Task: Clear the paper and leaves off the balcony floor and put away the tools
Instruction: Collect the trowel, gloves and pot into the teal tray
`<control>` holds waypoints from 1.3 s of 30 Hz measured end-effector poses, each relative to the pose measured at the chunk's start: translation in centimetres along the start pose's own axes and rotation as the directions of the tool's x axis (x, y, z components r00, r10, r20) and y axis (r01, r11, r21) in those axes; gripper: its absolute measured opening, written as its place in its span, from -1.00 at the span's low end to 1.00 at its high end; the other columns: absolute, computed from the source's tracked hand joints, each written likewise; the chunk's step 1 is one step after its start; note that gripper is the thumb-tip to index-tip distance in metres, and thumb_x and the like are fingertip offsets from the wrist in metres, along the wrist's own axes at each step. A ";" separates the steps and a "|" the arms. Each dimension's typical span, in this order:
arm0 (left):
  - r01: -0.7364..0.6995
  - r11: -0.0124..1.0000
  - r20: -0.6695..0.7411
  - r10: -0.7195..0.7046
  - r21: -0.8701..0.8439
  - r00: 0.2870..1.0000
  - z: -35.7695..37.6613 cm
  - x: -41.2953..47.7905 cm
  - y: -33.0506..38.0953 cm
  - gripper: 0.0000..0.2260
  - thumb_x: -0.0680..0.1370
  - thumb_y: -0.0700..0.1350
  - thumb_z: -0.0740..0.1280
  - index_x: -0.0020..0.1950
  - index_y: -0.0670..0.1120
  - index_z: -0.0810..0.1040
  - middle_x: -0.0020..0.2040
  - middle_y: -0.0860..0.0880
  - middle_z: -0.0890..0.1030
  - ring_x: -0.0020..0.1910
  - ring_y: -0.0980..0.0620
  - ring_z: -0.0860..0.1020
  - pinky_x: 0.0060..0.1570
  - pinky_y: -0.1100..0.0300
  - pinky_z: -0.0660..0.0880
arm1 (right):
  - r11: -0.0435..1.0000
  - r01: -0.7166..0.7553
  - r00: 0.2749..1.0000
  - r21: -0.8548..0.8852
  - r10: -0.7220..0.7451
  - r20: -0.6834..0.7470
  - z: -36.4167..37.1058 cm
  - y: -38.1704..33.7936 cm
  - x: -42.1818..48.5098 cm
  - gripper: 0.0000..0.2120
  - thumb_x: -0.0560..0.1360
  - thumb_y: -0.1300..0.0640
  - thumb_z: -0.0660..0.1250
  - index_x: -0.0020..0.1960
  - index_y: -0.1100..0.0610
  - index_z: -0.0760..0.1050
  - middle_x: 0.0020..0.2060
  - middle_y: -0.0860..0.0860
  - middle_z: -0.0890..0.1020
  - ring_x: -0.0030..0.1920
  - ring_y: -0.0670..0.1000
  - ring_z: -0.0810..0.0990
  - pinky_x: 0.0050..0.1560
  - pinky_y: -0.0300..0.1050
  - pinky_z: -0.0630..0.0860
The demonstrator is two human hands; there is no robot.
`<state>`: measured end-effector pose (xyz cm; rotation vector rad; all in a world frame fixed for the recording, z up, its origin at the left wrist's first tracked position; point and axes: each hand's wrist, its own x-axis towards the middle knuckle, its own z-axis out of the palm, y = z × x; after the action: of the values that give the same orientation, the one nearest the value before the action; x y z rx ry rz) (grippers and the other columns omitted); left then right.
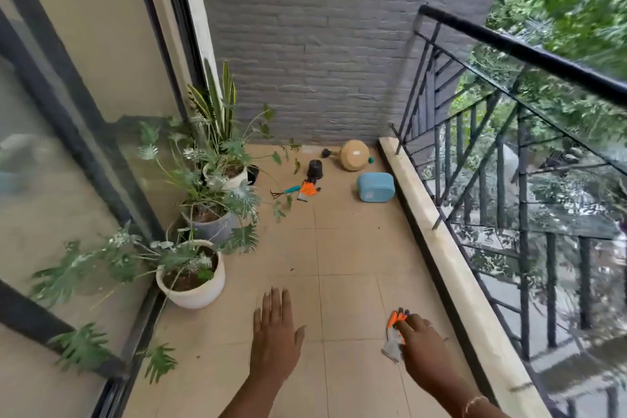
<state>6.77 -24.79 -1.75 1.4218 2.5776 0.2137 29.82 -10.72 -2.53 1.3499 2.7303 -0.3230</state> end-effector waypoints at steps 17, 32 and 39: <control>-0.068 0.998 -0.166 0.067 -0.002 0.984 -3.6 20.5 -8.7 -0.33 0.58 0.23 -0.28 0.41 -0.22 0.22 0.42 -0.22 0.34 0.53 -0.05 -0.11 0.42 0.05 -0.11 | 0.996 0.021 0.983 -0.081 -0.035 -0.180 -4.4 -7.6 20.4 -0.18 0.01 0.02 0.65 0.18 0.10 0.37 0.09 0.21 0.61 0.06 0.22 0.62 -0.08 0.02 0.60; -0.101 0.988 -0.067 0.110 0.119 0.992 -5.6 48.1 -9.3 -0.34 0.58 0.22 -0.30 0.49 -0.21 0.08 0.51 -0.20 0.15 0.51 -0.14 0.03 0.42 -0.03 -0.06 | 0.988 0.116 0.988 -0.104 -0.125 -0.089 -6.4 -5.5 46.6 -0.10 0.03 -0.06 0.64 0.27 0.13 0.36 0.19 0.23 0.55 0.13 0.21 0.59 0.10 0.05 0.50; -0.106 0.987 0.060 0.099 0.119 0.993 -6.3 61.2 -8.8 -0.39 0.59 0.20 -0.15 0.36 -0.22 0.30 0.35 -0.25 0.43 0.36 -0.18 0.31 0.38 -0.03 -0.01 | 0.996 0.061 0.997 -0.067 -0.063 -0.040 -9.4 -4.5 58.6 -0.30 0.06 0.04 0.65 0.15 0.17 0.55 0.09 0.22 0.61 -0.01 0.23 0.64 -0.11 0.07 0.60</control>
<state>-33.82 22.22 -3.43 1.5812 2.5154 0.0319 -9.21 34.27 -2.23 1.2723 2.7949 -0.2097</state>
